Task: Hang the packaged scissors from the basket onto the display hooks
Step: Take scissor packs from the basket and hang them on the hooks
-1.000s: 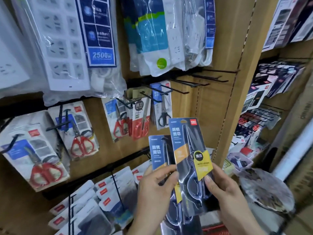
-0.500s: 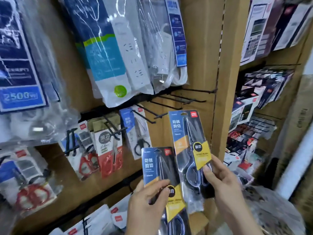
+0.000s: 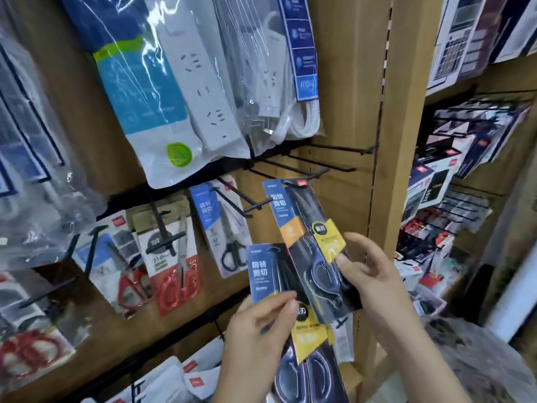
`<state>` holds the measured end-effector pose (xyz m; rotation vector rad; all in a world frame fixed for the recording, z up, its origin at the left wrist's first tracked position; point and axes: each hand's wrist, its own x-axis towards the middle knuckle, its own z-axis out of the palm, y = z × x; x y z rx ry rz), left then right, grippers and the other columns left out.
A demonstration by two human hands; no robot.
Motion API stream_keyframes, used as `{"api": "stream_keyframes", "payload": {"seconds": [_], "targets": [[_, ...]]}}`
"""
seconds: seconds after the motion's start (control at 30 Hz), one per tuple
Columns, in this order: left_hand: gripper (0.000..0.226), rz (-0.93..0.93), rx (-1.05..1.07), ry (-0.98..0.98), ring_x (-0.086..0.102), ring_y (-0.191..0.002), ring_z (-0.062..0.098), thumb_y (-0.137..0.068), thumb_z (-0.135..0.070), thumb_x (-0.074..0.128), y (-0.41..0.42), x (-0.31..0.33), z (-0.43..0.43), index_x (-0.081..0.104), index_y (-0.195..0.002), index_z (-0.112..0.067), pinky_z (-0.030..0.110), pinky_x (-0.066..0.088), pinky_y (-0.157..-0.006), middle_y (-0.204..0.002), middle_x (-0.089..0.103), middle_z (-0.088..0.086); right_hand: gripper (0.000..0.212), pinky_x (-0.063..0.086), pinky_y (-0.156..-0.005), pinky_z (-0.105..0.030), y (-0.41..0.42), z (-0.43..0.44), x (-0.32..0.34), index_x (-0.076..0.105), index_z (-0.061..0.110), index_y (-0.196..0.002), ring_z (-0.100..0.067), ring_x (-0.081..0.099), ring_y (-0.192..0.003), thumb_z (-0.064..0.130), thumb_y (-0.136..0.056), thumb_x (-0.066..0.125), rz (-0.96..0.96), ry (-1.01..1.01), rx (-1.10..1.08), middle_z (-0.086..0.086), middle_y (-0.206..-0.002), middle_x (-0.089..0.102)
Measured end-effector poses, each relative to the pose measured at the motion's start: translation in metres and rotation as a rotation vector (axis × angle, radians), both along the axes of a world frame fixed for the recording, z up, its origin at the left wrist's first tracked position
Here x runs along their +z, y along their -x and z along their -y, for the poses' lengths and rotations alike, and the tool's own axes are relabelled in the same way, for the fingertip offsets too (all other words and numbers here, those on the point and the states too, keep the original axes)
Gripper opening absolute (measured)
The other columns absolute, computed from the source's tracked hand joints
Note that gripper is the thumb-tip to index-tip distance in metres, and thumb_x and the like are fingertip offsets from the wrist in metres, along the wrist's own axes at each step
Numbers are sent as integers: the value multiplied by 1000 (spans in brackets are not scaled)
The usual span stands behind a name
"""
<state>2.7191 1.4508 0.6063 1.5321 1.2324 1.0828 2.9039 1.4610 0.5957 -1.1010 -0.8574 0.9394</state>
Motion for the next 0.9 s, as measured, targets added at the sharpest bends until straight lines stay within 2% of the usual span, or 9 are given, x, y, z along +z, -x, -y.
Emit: {"api": "stream_keyframes", "payload": {"seconds": [0.07, 0.17, 0.33, 0.43, 0.5, 0.6, 0.73, 0.8, 0.9], "targets": [[12, 15, -12, 2, 67, -83, -7, -83, -27, 75, -7, 5, -6, 76, -84, -39, 4, 46, -70, -88, 70, -18, 17, 41, -43, -19, 4, -6, 5, 58, 28, -102, -6, 55, -47, 18, -92, 67, 81, -20, -50, 6, -60, 62], [10, 32, -20, -4, 70, -81, -2, -84, -24, 74, -15, 6, -15, 78, -82, -33, 9, 49, -71, -82, 73, -19, 12, 46, -55, -19, 3, 0, 7, 62, 28, -99, -9, 63, -71, 27, -89, 69, 154, -41, 8, 8, -89, 71], [12, 52, -4, 5, 71, -84, 4, -88, -21, 71, -16, 5, -23, 80, -84, -27, 19, 55, -78, -87, 74, -17, 60, 58, -75, -24, -4, 12, 1, 60, 26, -130, -11, 70, -104, 1, -77, 74, 44, -17, 242, 8, -116, 73], [28, 91, 31, 11, 71, -80, 0, -87, -14, 71, -10, 6, -21, 78, -71, -37, 9, 50, -70, -83, 74, -13, 53, 56, -65, -24, 1, -7, 4, 62, 25, -129, -10, 71, -85, 3, -82, 72, 61, -12, 164, 6, -108, 76], [24, 87, 74, 11, 70, -77, -3, -85, -10, 73, -2, 6, -19, 79, -77, -32, 5, 48, -67, -85, 71, -8, 47, 52, -58, -20, 3, -26, 8, 64, 25, -126, -6, 65, -72, 2, -85, 71, 72, -21, 141, 6, -103, 77], [18, 67, 107, 2, 69, -78, -4, -84, -8, 73, 12, 3, -15, 81, -83, -24, 3, 47, -67, -92, 71, -7, 46, 49, -55, -17, 7, -58, 8, 65, 21, -127, -2, 66, -72, 2, -86, 71, 103, -21, 107, 4, -105, 76], [25, 32, 128, -20, 67, -86, -7, -87, -14, 70, 29, -7, -15, 80, -81, -36, 7, 48, -75, -92, 71, -15, 48, 47, -55, -13, 13, -96, -10, 62, 19, -132, 3, 66, -72, 0, -89, 68, 144, 51, 126, 1, -112, 73], [29, -5, 132, -49, 65, -93, -6, -90, -15, 67, 34, -13, -15, 79, -84, -41, 13, 47, -84, -100, 70, -10, 52, 50, -65, -16, 17, -102, -19, 55, 22, -139, 2, 67, -79, 2, -92, 65, 160, 106, 152, 7, -109, 73], [30, 50, 107, -51, 65, -92, -6, -93, -6, 60, 36, -18, -15, 78, -90, -30, 3, 43, -78, -105, 70, 1, 63, 45, -98, -28, 15, -88, -28, 36, 29, -150, -5, 54, -117, 16, -95, 63, 303, 214, 152, 14, -132, 57]]}}
